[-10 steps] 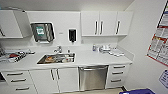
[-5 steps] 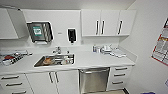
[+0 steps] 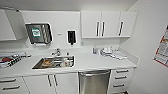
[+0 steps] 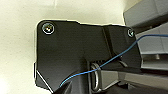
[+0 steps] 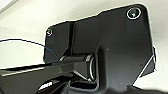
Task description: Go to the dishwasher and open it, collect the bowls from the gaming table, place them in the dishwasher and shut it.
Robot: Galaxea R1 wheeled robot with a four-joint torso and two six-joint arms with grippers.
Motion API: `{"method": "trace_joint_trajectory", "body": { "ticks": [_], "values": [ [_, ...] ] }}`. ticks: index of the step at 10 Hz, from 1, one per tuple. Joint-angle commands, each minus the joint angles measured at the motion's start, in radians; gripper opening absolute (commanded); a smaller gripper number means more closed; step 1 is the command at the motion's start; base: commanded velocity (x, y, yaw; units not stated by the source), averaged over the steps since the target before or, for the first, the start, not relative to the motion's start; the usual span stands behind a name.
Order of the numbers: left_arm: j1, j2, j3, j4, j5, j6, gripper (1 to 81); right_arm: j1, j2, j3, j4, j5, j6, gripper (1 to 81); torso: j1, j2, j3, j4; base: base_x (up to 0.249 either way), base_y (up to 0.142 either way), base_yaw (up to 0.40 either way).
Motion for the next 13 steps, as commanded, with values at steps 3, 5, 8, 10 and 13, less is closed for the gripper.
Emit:
{"method": "trace_joint_trajectory", "body": {
  "ticks": [3,5,8,10,13],
  "values": [
    [-0.062,-0.012,0.009,0.009,0.038,0.003,81.1,0.065,-0.018,0.01,-0.005,-0.052,-0.001,81.1,0.001,0.0,0.0,0.0,0.135,0.0,0.0],
    [-0.062,-0.012,0.009,0.007,0.038,0.003,81.1,0.065,-0.018,0.01,-0.005,-0.052,-0.001,81.1,0.001,0.0,0.0,0.0,0.135,0.0,0.0],
    [-0.062,-0.014,0.009,0.006,0.038,0.003,81.1,0.065,-0.018,0.01,-0.005,-0.052,-0.001,81.1,0.001,0.0,0.0,0.0,0.135,0.069,0.0],
    [-0.062,-0.014,0.009,0.006,0.038,0.003,81.1,0.064,-0.018,0.01,-0.005,-0.052,-0.001,81.1,0.001,0.0,0.0,0.0,0.135,0.07,0.0],
    [-0.062,-0.015,0.009,0.007,0.038,0.003,81.1,0.064,-0.016,0.007,-0.005,-0.05,-0.001,81.1,0.001,0.0,0.0,0.0,0.135,0.066,0.0]
  ]
}}
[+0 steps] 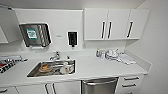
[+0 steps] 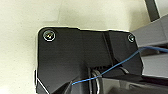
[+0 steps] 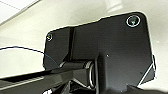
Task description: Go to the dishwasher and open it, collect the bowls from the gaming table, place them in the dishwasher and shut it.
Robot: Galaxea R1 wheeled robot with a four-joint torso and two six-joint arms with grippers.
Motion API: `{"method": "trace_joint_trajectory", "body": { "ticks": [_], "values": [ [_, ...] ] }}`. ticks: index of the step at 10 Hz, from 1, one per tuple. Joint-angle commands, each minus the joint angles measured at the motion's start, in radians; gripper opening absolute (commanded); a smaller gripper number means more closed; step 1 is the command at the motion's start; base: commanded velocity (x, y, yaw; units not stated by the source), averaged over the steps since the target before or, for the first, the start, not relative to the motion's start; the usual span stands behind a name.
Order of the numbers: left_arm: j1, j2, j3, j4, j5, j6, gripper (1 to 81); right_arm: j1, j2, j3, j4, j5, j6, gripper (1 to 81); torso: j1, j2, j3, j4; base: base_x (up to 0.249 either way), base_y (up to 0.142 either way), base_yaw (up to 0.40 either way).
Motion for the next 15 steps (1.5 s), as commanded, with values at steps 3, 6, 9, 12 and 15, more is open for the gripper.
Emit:
{"method": "trace_joint_trajectory", "body": {
  "ticks": [3,6,9,12,15],
  "values": [
    [-0.045,-0.011,0.009,0.007,0.05,0.003,81.1,0.047,-0.017,0.011,-0.008,-0.057,-0.001,81.1,0.0,0.0,0.0,0.0,0.135,0.0,0.0],
    [-0.043,-0.011,0.009,0.007,0.05,0.003,81.1,0.047,-0.016,0.009,-0.008,-0.059,-0.001,81.1,0.0,0.0,0.0,0.0,0.135,0.0,0.0],
    [-0.043,-0.011,0.009,0.006,0.05,0.003,81.1,0.048,-0.016,0.011,-0.004,-0.059,-0.001,81.1,0.001,0.0,0.0,0.0,0.078,0.0,0.0],
    [-0.04,-0.048,0.049,0.009,0.05,0.002,81.1,0.041,-0.051,0.067,-0.002,-0.068,0.001,81.1,0.001,0.0,0.0,0.0,0.0,0.0,0.0],
    [-0.031,-0.281,0.334,0.009,-0.017,0.0,81.1,0.04,-0.224,0.311,0.021,-0.069,0.025,81.1,0.0,0.0,0.0,0.0,0.0,0.0,0.0]
  ]
}}
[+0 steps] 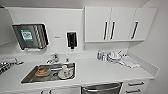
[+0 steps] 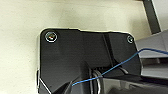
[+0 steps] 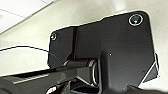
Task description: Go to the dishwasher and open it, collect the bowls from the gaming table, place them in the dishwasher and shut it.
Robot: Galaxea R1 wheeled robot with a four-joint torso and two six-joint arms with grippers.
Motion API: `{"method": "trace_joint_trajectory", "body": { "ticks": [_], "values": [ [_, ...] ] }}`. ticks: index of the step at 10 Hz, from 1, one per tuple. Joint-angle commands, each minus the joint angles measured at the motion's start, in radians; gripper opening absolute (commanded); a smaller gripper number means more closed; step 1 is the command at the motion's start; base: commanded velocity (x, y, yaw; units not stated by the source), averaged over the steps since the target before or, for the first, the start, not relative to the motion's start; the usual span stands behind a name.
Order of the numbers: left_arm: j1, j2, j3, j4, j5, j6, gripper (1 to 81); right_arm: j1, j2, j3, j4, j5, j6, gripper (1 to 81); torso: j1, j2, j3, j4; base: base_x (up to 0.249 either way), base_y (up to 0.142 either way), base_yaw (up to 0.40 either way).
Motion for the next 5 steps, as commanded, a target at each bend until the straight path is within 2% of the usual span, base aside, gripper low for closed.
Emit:
{"method": "trace_joint_trajectory", "body": {
  "ticks": [1,2,3,5],
  "values": [
    [-0.028,-0.254,0.291,0.015,-0.015,0.0,81.1,0.045,-0.212,0.286,0.018,-0.063,0.025,81.1,0.0,0.0,0.0,0.0,0.0,0.0,0.0],
    [-0.028,-0.29,0.322,0.013,-0.017,-0.001,81.1,0.049,-0.269,0.371,0.017,-0.063,0.023,81.1,0.064,-0.1,0.0,0.0,0.0,0.0,0.0],
    [-0.028,-0.326,0.345,0.009,-0.05,-0.001,81.1,0.055,-0.338,0.469,0.012,-0.063,0.023,81.1,0.068,-0.106,-0.094,0.0,0.0,0.0,0.0],
    [-0.03,-0.417,0.431,0.013,-0.069,-0.001,81.1,0.075,-0.447,0.615,0.008,-0.06,0.023,81.1,0.091,-0.145,-0.116,0.0,0.0,0.0,0.0]
  ]
}}
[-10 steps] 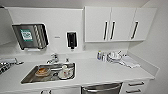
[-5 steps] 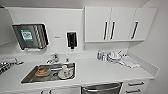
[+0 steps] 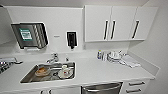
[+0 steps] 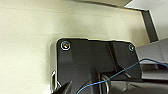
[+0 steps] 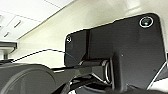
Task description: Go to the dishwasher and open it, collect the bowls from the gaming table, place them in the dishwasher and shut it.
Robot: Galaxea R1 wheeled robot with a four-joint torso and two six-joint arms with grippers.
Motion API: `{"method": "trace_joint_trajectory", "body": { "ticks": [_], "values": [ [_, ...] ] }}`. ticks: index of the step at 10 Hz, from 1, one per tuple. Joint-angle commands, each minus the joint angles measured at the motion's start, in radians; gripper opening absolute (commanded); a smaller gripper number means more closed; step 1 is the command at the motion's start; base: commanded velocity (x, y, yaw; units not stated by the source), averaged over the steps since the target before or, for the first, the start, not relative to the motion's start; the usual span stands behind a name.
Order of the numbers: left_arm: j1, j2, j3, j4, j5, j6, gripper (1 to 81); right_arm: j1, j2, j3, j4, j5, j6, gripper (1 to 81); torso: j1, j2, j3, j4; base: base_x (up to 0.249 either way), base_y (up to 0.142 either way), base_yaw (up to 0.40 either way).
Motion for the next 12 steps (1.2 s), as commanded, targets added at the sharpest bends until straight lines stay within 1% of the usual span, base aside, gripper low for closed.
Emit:
{"method": "trace_joint_trajectory", "body": {
  "ticks": [1,2,3,4,6,7,9,10,11,12],
  "values": [
    [-0.029,-0.186,0.197,0.013,-0.039,-0.001,81.1,0.075,-0.269,0.319,0.004,-0.054,0.009,81.1,0.063,-0.097,-0.091,0.0,0.0,0.0,0.0],
    [-0.032,-0.244,0.266,0.012,-0.07,-0.003,81.1,0.091,-0.318,0.379,0.004,-0.052,0.009,81.1,0.084,-0.131,-0.123,0.0,0.0,0.0,0.0],
    [-0.044,-0.284,0.314,0.01,-0.075,-0.006,81.1,0.108,-0.346,0.411,0.004,-0.051,0.009,81.1,0.106,-0.166,-0.062,0.0,0.0,0.0,0.0],
    [-0.067,-0.339,0.385,0.007,-0.074,-0.006,81.1,0.128,-0.367,0.441,0.004,-0.051,0.009,81.1,0.123,-0.19,-0.082,0.0,0.0,0.0,0.0],
    [-0.115,-0.436,0.532,0.015,-0.067,-0.008,81.1,0.16,-0.38,0.452,0.006,-0.051,0.01,81.1,0.158,-0.248,-0.096,0.0,0.0,0.0,0.0],
    [-0.136,-0.473,0.593,0.017,-0.063,-0.008,81.1,0.171,-0.389,0.452,0.01,-0.049,0.012,81.1,0.18,-0.283,-0.097,0.0,0.0,0.0,0.0],
    [-0.181,-0.51,0.675,0.015,-0.057,-0.012,81.1,0.196,-0.416,0.474,0.016,-0.048,0.013,81.1,0.226,-0.356,-0.098,0.0,0.0,0.0,0.0],
    [-0.205,-0.521,0.713,0.017,-0.028,-0.012,81.1,0.219,-0.43,0.494,0.018,-0.048,0.015,81.1,0.249,-0.392,-0.185,0.0,0.0,0.0,0.0],
    [-0.231,-0.532,0.745,0.015,0.023,-0.012,81.1,0.24,-0.452,0.524,0.018,-0.048,0.026,81.1,0.265,-0.418,-0.197,0.0,0.0,0.0,0.0],
    [-0.244,-0.545,0.775,0.017,0.042,-0.012,81.1,0.262,-0.472,0.551,0.02,-0.048,0.029,81.1,0.281,-0.444,-0.214,0.0,0.0,0.0,0.0]
  ]
}}
